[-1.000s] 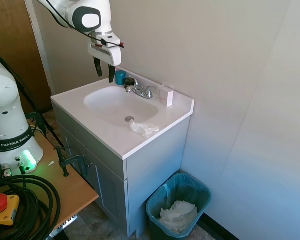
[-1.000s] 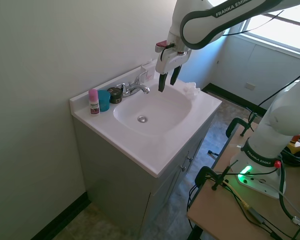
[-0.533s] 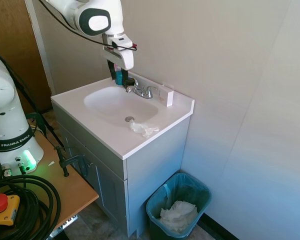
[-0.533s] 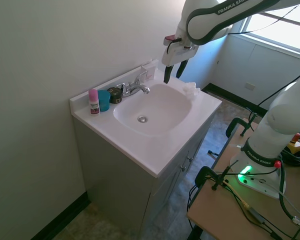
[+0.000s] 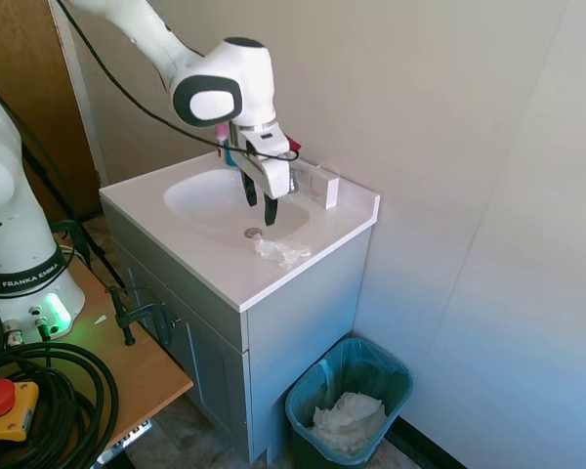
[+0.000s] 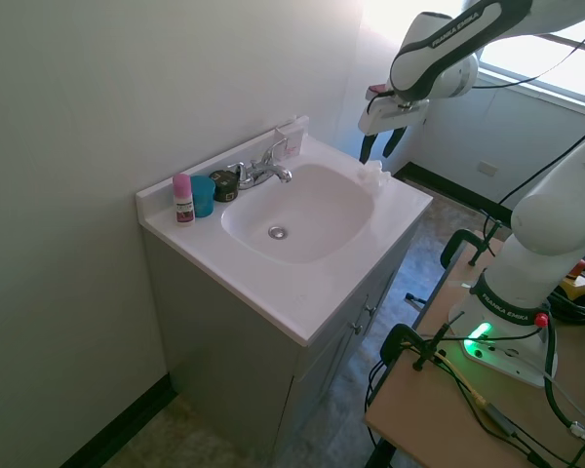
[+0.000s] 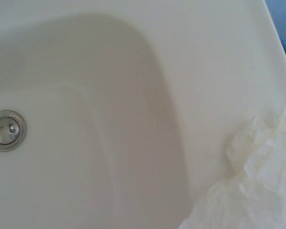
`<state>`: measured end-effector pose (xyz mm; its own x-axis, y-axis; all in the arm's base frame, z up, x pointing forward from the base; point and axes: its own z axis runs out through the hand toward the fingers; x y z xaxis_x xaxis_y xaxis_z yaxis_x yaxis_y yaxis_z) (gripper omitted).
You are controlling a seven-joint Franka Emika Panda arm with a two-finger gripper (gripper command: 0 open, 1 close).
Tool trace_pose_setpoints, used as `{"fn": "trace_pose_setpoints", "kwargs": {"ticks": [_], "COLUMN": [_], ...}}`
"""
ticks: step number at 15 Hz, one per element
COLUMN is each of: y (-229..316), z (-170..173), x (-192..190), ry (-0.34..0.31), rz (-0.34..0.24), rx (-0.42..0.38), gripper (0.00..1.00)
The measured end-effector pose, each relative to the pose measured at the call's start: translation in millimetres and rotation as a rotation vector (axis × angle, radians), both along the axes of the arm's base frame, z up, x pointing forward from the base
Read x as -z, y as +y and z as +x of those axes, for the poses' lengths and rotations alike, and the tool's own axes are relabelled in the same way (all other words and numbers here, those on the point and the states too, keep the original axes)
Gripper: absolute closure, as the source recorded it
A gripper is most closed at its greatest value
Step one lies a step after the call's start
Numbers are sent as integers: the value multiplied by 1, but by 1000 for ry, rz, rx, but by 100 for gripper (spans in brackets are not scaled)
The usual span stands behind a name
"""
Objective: Throw the tissue in the trash bin
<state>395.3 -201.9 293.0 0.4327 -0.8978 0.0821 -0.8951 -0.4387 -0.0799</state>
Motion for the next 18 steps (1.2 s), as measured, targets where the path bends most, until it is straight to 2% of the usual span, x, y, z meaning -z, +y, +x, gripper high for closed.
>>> {"fn": "trace_pose_setpoints", "kwargs": {"ticks": [4, 5, 18], "y": [-25, -28, -16], "z": [21, 25, 32], "x": [38, 42, 53], "ry": [31, 36, 47], "rz": [-8, -8, 38], "rx": [37, 43, 39], "gripper": [0, 100, 100]}}
